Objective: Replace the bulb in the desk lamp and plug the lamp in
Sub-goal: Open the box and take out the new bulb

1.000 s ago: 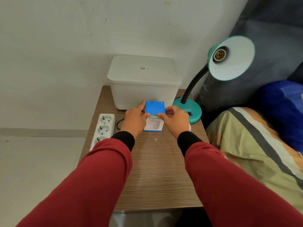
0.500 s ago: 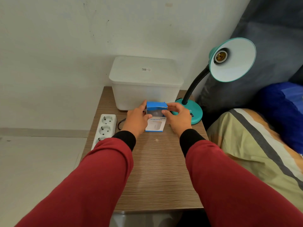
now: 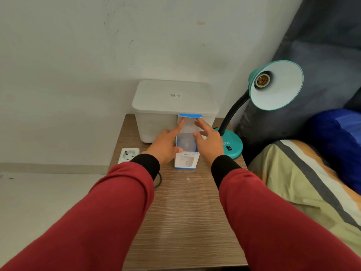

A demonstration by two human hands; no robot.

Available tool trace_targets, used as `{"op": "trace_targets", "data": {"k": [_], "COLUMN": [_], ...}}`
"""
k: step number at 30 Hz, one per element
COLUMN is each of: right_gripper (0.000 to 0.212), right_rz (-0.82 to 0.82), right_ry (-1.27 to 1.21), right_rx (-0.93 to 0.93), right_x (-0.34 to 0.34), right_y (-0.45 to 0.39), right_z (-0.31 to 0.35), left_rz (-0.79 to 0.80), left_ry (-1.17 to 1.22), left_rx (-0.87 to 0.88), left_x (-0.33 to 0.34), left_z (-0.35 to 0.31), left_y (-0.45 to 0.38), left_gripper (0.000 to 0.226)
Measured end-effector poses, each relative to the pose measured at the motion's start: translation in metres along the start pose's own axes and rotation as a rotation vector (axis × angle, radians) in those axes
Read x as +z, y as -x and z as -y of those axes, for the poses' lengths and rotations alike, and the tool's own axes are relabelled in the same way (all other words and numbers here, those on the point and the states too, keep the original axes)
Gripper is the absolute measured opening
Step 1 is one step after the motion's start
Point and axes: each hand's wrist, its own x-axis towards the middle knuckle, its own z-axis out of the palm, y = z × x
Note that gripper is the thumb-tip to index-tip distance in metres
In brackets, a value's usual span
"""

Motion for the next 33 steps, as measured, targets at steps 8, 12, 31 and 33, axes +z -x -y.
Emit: {"op": "trace_targets", "data": {"k": [8,12,31,33], "right_gripper": [0.049,0.058,0.052,0.05], "right_rz": [0.179,0.19,0.141,0.134], "right_ry": [0.389,0.509,0.337,0.282], "right_rx": [-0.041,-0.005,-0.028,-0.045], "right_x": [-0.003,0.003,-0.01,-0.016], "right_y": [-0.001,-0.008,-0.005,-0.004], "right_z": [-0.009,-0.011,0.003,0.007], "left_rz": [0.109,0.107,0.085,0.081], "left_ry": [-0.196,-0.181,-0.07,-0.081], "left_rx": [-0.015,-0.021,-0.022,-0.023], "left_x": [-0.008,-0.007,-0.005,-0.005], "left_z": [-0.005,-0.004,-0.003,-0.003], "left_y": [-0.012,-0.012,-0.007,-0.007], "left_gripper": [0.098,0.099,0.092,0.092]}}
